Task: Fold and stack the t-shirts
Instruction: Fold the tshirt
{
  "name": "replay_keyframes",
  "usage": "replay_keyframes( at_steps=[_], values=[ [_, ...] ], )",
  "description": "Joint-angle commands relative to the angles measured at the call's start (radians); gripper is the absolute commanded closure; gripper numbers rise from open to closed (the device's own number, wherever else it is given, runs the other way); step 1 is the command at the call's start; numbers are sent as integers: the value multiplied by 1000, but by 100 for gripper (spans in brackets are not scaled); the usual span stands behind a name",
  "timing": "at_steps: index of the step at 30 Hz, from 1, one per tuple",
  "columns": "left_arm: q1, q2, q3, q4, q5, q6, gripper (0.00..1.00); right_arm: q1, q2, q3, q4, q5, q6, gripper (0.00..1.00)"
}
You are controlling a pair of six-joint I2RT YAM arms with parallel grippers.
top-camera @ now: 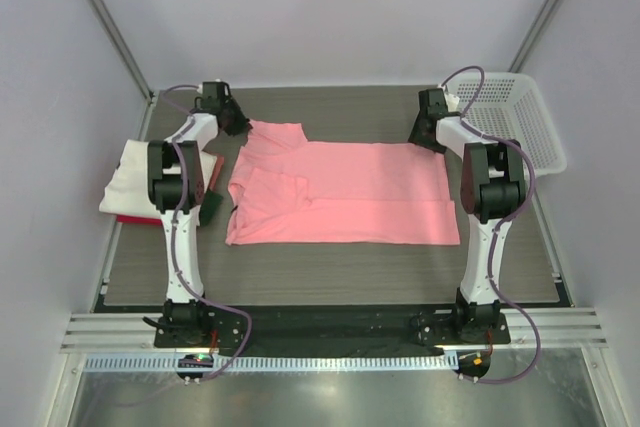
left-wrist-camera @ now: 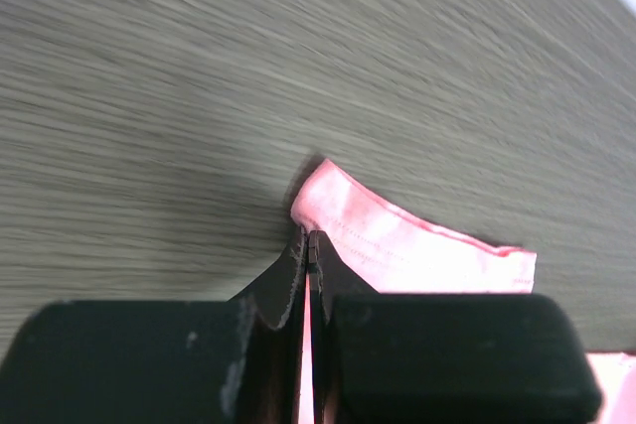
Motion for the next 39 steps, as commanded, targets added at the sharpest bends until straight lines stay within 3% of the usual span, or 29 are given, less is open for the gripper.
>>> replay_keyframes(
  at_steps=[1, 10, 20, 32, 35, 39],
  values=[
    [9, -28, -9, 50, -13, 5, 100, -7, -29, 44, -10, -12, 26, 38],
    [32, -65, -41, 54, -60, 16, 100, -9, -89, 19, 28, -12, 26, 35],
    [31, -52, -30, 88, 13, 4, 100, -7, -20, 107, 13, 26, 14, 35],
    [23, -62, -41, 94, 7, 2, 100, -9, 65, 96, -29, 29, 35, 37],
    [18, -65, -41, 96, 6, 5, 100, -10, 72, 84, -29, 35, 42, 46],
    [8, -72, -33, 96, 3, 13, 100, -10, 80, 104, -29, 40, 40, 82]
  ],
)
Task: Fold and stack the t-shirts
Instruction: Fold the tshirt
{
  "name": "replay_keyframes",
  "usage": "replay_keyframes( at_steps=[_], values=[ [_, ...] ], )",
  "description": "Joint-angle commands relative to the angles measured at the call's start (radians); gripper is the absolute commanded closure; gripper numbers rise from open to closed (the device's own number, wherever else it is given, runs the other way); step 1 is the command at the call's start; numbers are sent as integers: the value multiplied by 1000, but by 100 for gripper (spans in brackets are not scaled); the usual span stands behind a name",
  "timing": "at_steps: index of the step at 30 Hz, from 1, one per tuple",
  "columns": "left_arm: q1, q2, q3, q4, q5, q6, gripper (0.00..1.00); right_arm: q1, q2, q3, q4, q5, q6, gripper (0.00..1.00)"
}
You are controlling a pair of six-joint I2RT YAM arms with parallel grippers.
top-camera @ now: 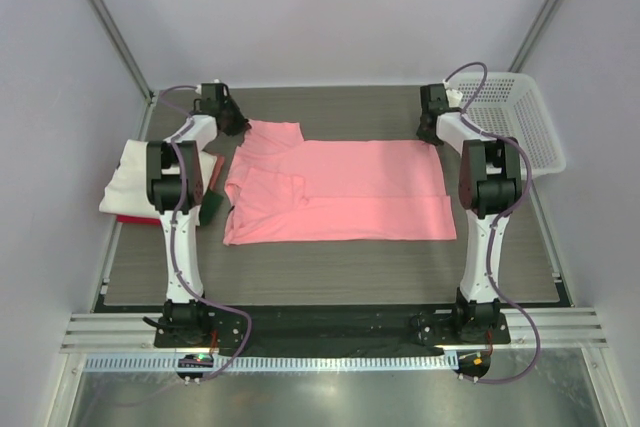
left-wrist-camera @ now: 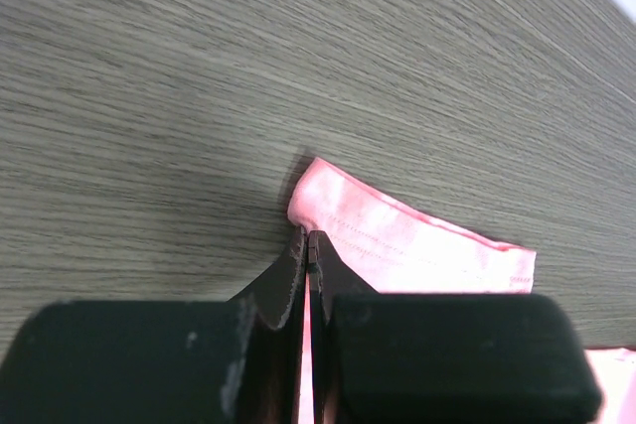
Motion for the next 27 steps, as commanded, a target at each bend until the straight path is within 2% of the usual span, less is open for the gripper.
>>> replay_keyframes(
  at_steps=[1, 3, 5, 10, 27],
  values=[
    [-11, -58, 11, 41, 7, 12, 100, -6, 15, 23, -14, 9, 17, 87],
    [-17, -52, 42, 42, 20, 10, 100, -6, 9, 39, -17, 2, 14, 95],
    [-28, -49, 65, 41, 27, 10, 100, -6, 0, 62, -25, -2, 9, 99],
    [-46, -57, 111, -5, 15, 19, 100, -6, -65, 68, -42, -2, 2, 99],
    [-112, -345, -127, -8, -86, 115, 100, -4, -259, -91, -60, -126, 0, 99]
  ],
)
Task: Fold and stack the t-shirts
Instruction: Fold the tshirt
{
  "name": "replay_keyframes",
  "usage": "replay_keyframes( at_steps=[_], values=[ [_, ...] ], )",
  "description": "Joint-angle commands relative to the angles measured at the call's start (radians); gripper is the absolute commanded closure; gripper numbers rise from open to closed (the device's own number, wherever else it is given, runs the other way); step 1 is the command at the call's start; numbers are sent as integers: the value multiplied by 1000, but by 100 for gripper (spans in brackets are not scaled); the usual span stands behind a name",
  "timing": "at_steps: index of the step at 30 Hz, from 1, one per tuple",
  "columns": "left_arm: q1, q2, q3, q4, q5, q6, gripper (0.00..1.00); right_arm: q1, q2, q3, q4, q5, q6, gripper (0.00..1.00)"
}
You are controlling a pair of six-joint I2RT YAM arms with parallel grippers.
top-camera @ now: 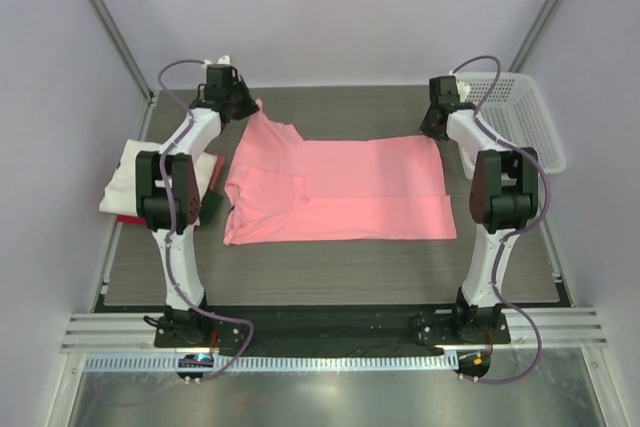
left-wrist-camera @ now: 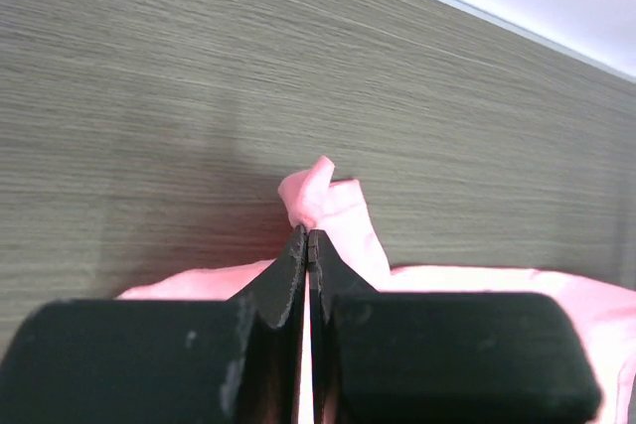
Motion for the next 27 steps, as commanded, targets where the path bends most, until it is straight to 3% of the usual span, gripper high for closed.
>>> replay_keyframes(
  at_steps=[1, 12, 27],
  values=[
    [-24, -95, -59, 16, -28, 54, 100, 3, -97, -55, -1, -34, -9, 99],
    [-122, -362, -327, 24, -252, 149, 100, 2, -220, -191, -1, -108, 0, 99],
    [-171, -732, -729, 162, -422, 173, 100, -21, -426, -401, 7, -90, 11, 99]
  ],
)
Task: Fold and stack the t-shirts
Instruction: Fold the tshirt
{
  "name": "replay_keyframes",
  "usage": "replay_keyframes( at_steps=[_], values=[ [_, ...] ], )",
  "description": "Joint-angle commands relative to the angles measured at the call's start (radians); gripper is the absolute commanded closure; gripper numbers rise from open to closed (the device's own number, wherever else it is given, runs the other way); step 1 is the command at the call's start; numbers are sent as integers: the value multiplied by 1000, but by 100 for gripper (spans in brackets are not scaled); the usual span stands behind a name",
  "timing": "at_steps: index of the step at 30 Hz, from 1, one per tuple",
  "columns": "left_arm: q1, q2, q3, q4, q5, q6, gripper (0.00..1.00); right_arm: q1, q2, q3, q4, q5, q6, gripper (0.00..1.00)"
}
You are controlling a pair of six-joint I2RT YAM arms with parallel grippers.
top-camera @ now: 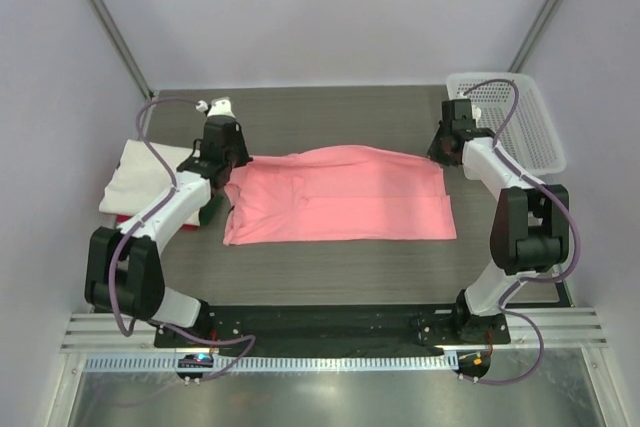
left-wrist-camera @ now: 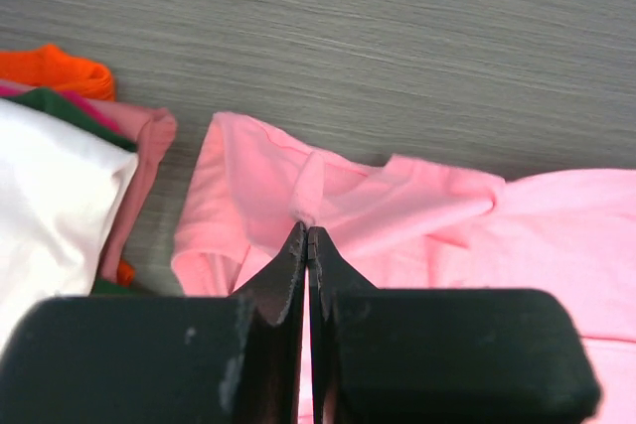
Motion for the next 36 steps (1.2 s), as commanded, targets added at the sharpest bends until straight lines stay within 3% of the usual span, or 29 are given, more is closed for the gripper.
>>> replay_keyframes(
  at_steps=[1, 19, 32, 33, 36],
  values=[
    [-33, -105, -59, 101, -75, 26, 100, -12, -69, -39, 14, 10, 10, 99],
    [-153, -401, -325, 43, -201, 2, 100, -52, -177, -211, 73, 48, 53, 99],
    [-222, -640, -539, -36, -104, -125, 100, -53, -295, -470, 263, 113, 193, 99],
    [-230, -657, -565, -42, -98, -139, 99, -52, -300, -478, 270, 114, 200, 96],
    [-242, -711, -608, -72, -52, -185, 84, -53, -323, -493, 286, 122, 220, 64]
  ],
)
